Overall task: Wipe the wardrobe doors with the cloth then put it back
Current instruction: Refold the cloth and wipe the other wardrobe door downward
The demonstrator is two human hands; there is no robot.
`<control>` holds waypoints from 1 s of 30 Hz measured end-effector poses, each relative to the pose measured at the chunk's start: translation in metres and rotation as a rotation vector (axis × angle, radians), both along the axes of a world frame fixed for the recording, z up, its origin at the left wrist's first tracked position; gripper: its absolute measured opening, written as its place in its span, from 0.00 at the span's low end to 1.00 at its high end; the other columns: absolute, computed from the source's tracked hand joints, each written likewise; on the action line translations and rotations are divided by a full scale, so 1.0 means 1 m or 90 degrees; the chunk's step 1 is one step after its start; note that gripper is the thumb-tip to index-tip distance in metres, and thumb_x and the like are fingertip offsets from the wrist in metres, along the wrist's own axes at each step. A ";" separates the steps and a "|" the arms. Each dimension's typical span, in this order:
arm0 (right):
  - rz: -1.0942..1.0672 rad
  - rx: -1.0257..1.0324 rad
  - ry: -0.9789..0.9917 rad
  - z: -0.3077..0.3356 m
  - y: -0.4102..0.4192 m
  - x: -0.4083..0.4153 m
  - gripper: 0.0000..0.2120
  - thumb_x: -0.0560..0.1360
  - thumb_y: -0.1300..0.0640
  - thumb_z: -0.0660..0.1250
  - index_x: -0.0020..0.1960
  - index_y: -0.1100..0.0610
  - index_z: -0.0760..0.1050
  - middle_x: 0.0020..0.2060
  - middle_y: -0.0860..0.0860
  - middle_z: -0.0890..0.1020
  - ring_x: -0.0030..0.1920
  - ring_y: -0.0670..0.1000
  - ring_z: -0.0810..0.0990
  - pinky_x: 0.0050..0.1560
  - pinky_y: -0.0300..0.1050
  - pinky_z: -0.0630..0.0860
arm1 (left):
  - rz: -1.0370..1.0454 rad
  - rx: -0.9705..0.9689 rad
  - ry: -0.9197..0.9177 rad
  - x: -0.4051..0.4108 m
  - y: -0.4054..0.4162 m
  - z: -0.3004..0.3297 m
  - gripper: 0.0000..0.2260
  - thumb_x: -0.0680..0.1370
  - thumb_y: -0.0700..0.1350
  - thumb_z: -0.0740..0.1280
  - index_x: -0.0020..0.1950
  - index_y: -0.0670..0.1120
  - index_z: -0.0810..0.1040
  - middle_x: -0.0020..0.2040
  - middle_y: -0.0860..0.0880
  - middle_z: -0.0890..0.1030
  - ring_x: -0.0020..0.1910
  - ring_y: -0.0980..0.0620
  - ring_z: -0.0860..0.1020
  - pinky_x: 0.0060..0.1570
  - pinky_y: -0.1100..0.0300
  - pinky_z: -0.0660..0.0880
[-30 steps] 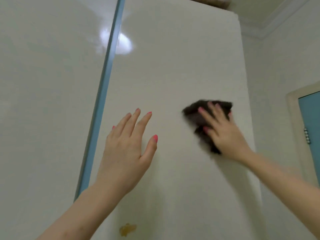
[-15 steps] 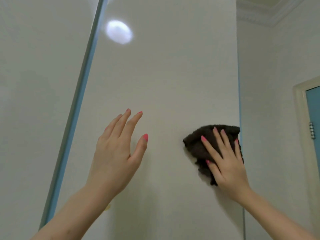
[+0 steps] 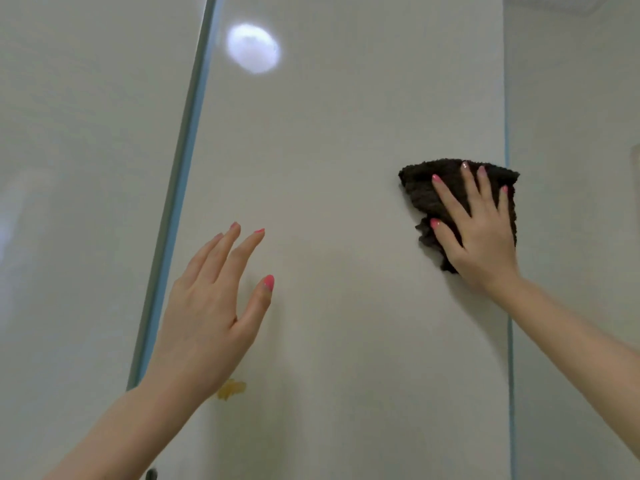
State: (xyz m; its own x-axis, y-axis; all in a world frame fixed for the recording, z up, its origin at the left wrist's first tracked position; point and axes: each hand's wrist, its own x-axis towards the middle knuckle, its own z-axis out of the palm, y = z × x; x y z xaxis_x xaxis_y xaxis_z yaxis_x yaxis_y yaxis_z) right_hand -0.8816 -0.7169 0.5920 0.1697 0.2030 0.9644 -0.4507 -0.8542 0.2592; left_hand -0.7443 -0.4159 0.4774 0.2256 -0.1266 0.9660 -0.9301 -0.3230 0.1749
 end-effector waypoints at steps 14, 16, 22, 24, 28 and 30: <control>-0.057 -0.343 0.304 -0.060 0.041 0.022 0.23 0.80 0.49 0.53 0.75 0.50 0.62 0.74 0.59 0.61 0.75 0.59 0.58 0.72 0.63 0.56 | -0.047 0.027 0.010 0.011 -0.001 -0.001 0.28 0.74 0.62 0.49 0.74 0.58 0.58 0.76 0.54 0.57 0.75 0.55 0.52 0.69 0.63 0.46; -0.056 -0.246 0.195 -0.029 0.057 0.041 0.24 0.80 0.48 0.53 0.75 0.51 0.62 0.75 0.60 0.61 0.75 0.60 0.57 0.73 0.63 0.54 | -0.048 0.034 0.009 0.014 0.001 -0.003 0.27 0.74 0.62 0.49 0.74 0.59 0.57 0.76 0.54 0.56 0.75 0.55 0.52 0.69 0.63 0.47; 0.039 -0.078 0.048 -0.057 0.097 0.084 0.24 0.81 0.47 0.52 0.75 0.53 0.62 0.75 0.60 0.59 0.76 0.61 0.53 0.74 0.64 0.48 | -0.040 0.022 0.015 0.031 0.020 -0.011 0.25 0.75 0.60 0.51 0.73 0.60 0.58 0.76 0.55 0.57 0.74 0.57 0.52 0.66 0.72 0.43; 0.038 -0.135 0.108 -0.107 0.104 0.086 0.24 0.81 0.48 0.53 0.75 0.54 0.63 0.75 0.61 0.59 0.76 0.62 0.54 0.73 0.65 0.51 | -0.029 0.018 0.026 0.037 0.026 -0.012 0.25 0.75 0.60 0.52 0.73 0.59 0.58 0.76 0.53 0.57 0.74 0.56 0.53 0.66 0.71 0.43; -0.003 -0.246 0.266 -0.187 0.106 0.079 0.24 0.81 0.49 0.54 0.75 0.54 0.62 0.74 0.61 0.61 0.75 0.62 0.57 0.71 0.66 0.58 | -0.029 0.030 0.042 0.040 0.035 -0.016 0.25 0.76 0.58 0.52 0.73 0.59 0.58 0.76 0.53 0.56 0.75 0.55 0.52 0.67 0.67 0.44; -0.013 -0.267 0.290 -0.187 0.105 0.077 0.24 0.81 0.49 0.53 0.75 0.53 0.61 0.74 0.60 0.61 0.75 0.61 0.57 0.71 0.65 0.57 | -0.026 0.041 0.038 0.041 0.040 -0.017 0.25 0.76 0.58 0.52 0.73 0.58 0.58 0.76 0.52 0.56 0.75 0.54 0.52 0.67 0.64 0.46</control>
State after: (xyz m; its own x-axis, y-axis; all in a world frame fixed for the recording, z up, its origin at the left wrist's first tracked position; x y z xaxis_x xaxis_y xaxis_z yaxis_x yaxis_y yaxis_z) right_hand -0.8045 -0.6123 0.4053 0.5537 0.5418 0.6324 -0.2302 -0.6303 0.7415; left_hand -0.7031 -0.3761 0.4606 0.2766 -0.1986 0.9403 -0.9311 -0.2974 0.2111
